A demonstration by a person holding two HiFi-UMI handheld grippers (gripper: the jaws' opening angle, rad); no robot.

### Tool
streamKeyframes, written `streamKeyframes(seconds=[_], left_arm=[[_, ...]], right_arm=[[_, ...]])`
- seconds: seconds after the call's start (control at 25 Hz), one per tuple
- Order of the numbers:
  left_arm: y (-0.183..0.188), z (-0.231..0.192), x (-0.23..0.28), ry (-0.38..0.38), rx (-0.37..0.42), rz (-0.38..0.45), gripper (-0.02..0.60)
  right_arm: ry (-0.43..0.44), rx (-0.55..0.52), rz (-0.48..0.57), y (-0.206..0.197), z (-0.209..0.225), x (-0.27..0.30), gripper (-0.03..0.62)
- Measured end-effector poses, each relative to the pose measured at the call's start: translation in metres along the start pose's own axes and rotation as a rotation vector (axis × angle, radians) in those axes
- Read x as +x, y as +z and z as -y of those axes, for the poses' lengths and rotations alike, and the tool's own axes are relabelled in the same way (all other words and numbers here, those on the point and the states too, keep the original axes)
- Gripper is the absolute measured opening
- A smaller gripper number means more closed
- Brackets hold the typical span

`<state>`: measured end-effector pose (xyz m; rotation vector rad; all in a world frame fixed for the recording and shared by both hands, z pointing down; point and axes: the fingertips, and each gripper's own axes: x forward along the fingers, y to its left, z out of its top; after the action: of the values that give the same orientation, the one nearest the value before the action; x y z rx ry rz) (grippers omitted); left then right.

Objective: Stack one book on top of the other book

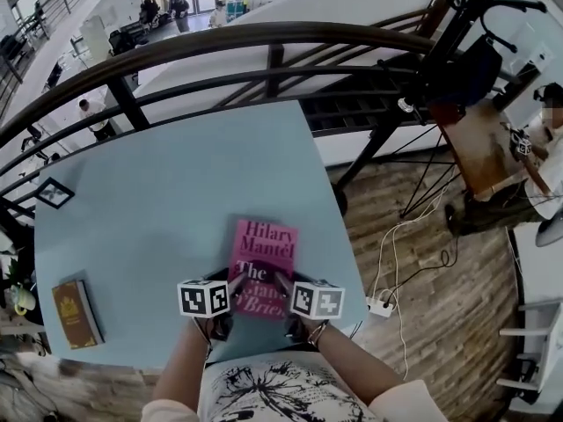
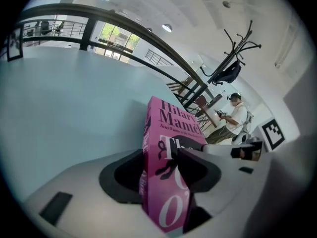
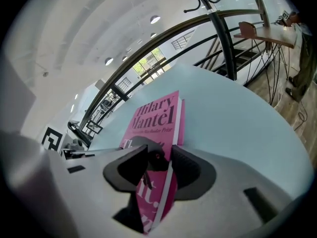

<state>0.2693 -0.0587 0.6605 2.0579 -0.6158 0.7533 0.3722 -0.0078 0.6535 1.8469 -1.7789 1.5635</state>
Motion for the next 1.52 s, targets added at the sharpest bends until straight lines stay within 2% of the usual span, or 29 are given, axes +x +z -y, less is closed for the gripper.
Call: streamKeyframes(seconds=[0.32,0.52,1.16,1.52], left_arm=[[0.006,-0.034,-0.084,0.108,-0.047,0.134,0.215],[-0.001,-0.074,-0.14,0.14,-0.093,0.193,0.215],[-0.063,-0.284,-0.356,0.204,-0.162,0.279,0.215],[-0.102,-0.366,-0.465,0.252,-0.186,0.317,0.216]], right_arm=[[0.134,-0.128,-0.022,-0.005,-0.087,0.009,0.147],[0.152,-0.217,-0.038,-0.022,-0.149,0.024,0.147],[0.22,-0.284,-0.049,-0.159,-0.409,0.119,0.149],[0.268,-0.324,-0.068,-0.227,-0.531,0.148,0.151]])
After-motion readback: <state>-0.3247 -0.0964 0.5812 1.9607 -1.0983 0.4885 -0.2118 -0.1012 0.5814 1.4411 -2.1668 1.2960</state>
